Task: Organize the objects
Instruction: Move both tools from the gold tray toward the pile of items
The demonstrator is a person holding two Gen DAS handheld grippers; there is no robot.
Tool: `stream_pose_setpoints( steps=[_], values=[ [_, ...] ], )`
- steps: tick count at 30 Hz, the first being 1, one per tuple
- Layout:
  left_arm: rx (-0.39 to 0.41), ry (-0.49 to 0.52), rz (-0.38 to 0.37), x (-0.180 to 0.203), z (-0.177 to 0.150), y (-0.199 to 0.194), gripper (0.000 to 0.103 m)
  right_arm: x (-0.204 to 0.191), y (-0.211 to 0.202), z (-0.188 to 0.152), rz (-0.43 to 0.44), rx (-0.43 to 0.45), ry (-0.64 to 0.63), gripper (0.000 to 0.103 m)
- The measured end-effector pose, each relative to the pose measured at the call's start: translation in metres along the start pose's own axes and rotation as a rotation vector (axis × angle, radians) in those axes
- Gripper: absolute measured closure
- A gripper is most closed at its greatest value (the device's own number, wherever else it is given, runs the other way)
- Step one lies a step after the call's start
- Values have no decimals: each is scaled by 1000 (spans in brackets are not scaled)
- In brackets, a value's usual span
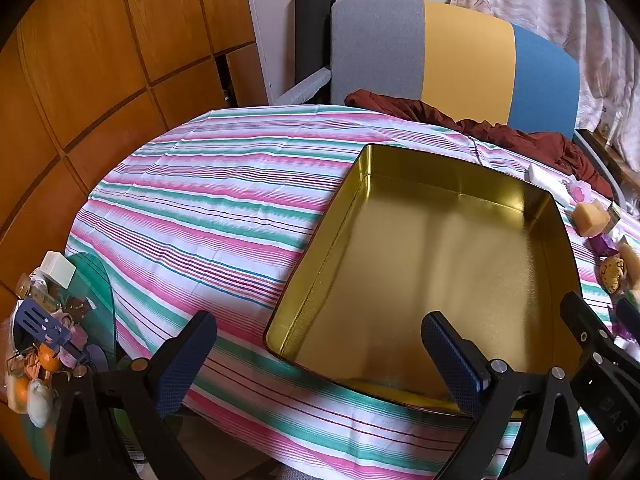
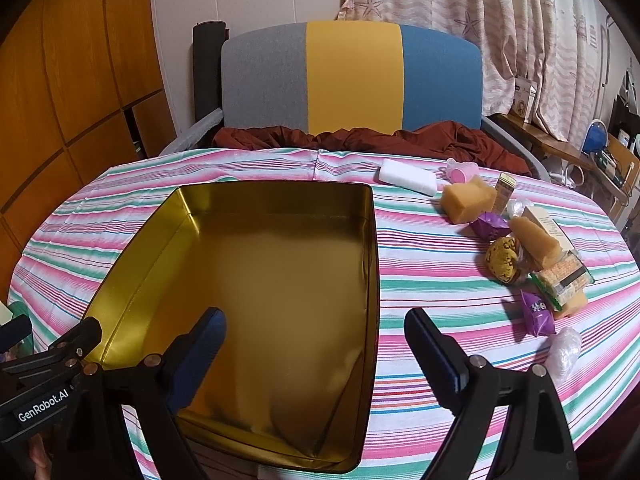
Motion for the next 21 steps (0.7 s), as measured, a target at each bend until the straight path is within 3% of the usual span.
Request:
stream_pose_setpoints(
  steps=[13, 21],
  values=[
    [-15, -8, -2, 0, -1, 1, 0, 5, -6, 0, 17, 29, 0, 11],
    [-1, 9, -107, 22, -9, -8, 0, 50, -24, -11, -53, 90, 30, 11]
  ],
)
Point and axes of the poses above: each gripper's, at about its wrist camera, not at the fingertips, and y roughly the way its jaws point, x to its right, z to its top, the point moved 4 cm from there along y, roughly the way its jaws point, and after that the axes turned 8 degrees about z, right-handed, at the moved point
